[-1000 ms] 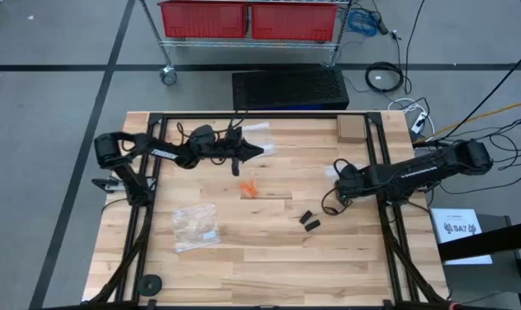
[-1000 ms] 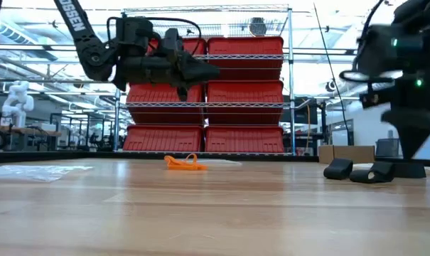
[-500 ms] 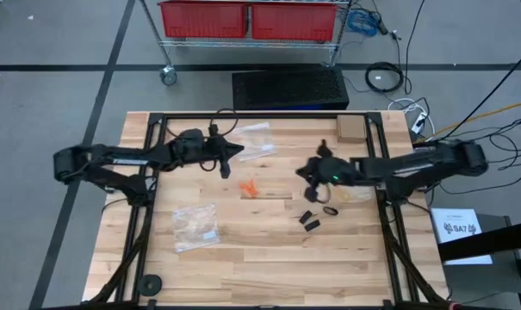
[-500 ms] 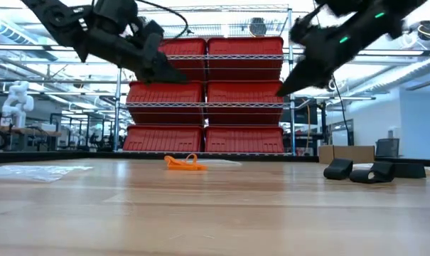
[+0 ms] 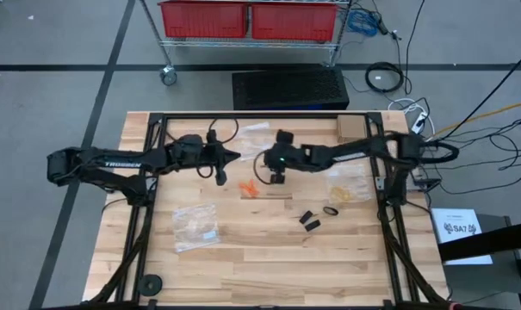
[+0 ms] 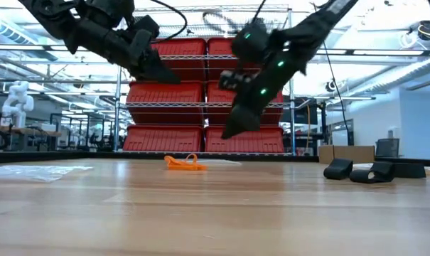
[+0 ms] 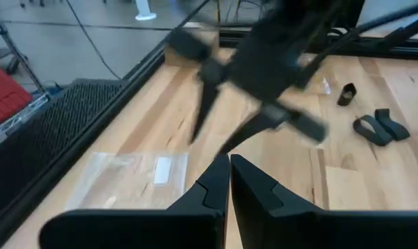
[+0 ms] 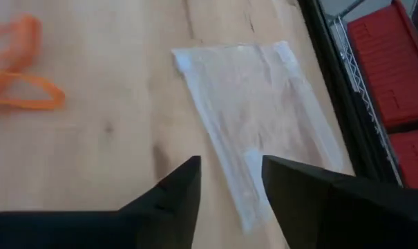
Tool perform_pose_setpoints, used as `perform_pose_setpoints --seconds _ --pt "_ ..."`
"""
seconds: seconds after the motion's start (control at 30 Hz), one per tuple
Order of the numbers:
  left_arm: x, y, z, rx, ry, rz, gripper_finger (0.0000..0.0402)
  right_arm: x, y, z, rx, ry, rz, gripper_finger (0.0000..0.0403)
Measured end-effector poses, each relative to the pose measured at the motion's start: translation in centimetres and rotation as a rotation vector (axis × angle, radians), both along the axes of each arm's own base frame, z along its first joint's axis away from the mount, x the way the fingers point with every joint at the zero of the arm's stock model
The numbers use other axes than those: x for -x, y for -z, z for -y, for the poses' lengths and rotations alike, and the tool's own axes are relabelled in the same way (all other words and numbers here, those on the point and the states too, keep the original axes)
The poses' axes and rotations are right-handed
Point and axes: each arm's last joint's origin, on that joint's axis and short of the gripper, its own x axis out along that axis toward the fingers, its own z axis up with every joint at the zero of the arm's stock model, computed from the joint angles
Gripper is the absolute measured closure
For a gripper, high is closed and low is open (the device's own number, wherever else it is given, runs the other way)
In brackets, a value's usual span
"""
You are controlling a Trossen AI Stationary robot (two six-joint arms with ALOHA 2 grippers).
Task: Sort rubber bands
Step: Open the top transparent zip bag
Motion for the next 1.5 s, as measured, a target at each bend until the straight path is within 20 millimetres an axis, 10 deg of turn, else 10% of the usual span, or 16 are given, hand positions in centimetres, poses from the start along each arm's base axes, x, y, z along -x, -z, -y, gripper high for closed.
perform_pose_setpoints --seconds 0.4,0.8,1.1,1.5 --pt "0.0 0.2 0.3 -0.047 -0.017 -0.039 0.038 -2.9 4.1 3.8 0.063 -0.007 -0.204 0.0255" --pt "0.1 0.4 0.2 -0.023 -0.032 -0.048 0.038 -2.1 4.1 4.2 -0.023 -0.019 -0.301 0.0394" --pt "0.2 0.1 -0.3 0.005 0.026 -0.013 0.0371 1.5 -2.7 2.2 -0.317 -0.001 -0.27 0.0402" --pt "-1.2 -0.3 -0.9 -0.016 0.126 0.133 0.0259 6.1 -12.6 0.5 -0.404 0.045 0.028 0.0403"
